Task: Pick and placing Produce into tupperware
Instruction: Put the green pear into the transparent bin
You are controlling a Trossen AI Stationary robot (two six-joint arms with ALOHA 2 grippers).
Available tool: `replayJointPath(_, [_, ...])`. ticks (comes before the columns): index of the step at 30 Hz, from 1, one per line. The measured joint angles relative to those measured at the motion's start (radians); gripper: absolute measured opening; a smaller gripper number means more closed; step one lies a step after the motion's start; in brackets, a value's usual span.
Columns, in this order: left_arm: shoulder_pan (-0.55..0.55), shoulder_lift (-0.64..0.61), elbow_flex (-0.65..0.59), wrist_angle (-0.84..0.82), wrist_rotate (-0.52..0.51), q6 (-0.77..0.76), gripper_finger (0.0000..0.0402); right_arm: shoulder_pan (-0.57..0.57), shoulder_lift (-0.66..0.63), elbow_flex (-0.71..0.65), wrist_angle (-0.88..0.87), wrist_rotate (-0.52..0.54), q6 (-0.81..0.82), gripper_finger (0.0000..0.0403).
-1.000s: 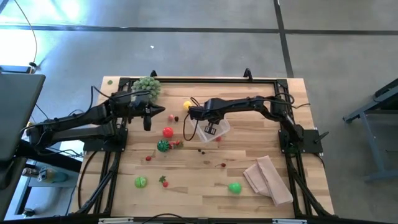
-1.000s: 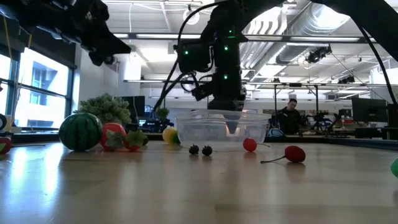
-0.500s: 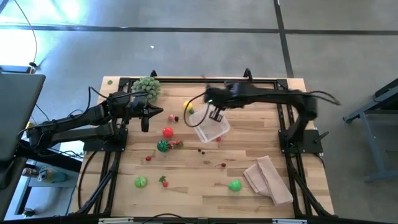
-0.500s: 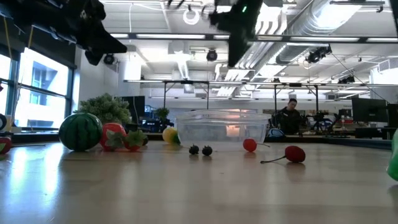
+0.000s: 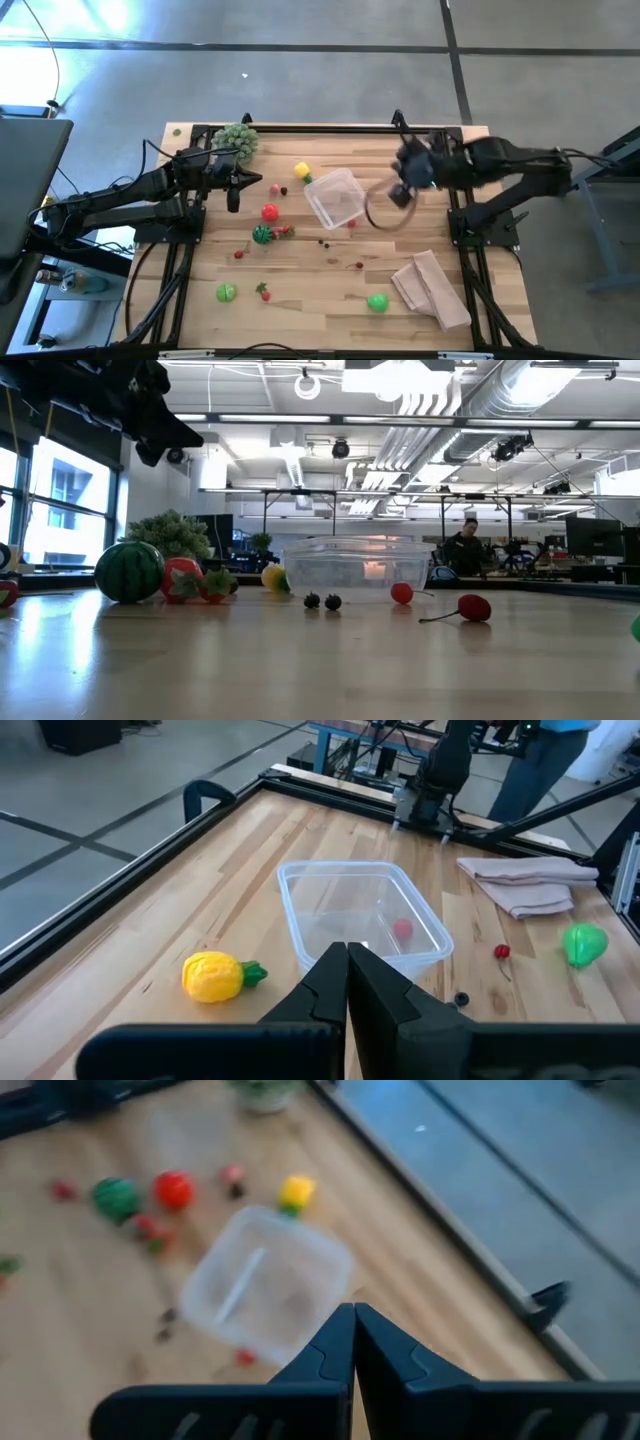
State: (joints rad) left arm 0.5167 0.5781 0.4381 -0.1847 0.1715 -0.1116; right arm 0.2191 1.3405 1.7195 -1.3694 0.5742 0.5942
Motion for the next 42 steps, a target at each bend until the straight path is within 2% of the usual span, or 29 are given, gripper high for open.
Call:
replayJointPath(10, [0.000, 0.000, 0.000, 0.000, 0.000, 0.000, 0.0001, 0.398, 0.073, 0.000, -0.085, 0.027, 0.363, 0.0000])
replayJointPath(16, [0.000, 0.000, 0.000, 0.000, 0.000, 0.001, 0.0001, 0.521, 0.175, 0.000, -0.085, 0.023, 0.340, 0.0000])
replayJointPath(22, [0.000, 0.000, 0.000, 0.000, 0.000, 0.002, 0.0001, 0.544, 0.264, 0.000, -0.092, 0.000, 0.177, 0.0000])
replayJointPath(28, [0.000, 0.000, 0.000, 0.000, 0.000, 0.001, 0.0001, 0.526, 0.324, 0.000, -0.086, -0.005, 0.159, 0.0000])
replayJointPath(37, [0.000, 0.000, 0.000, 0.001, 0.000, 0.001, 0.0001, 0.501, 0.327, 0.000, -0.074, -0.037, 0.179, 0.0001])
replayJointPath(42, [0.000, 0.000, 0.000, 0.000, 0.000, 0.001, 0.0001, 0.514, 0.327, 0.000, -0.066, -0.047, 0.223, 0.0020])
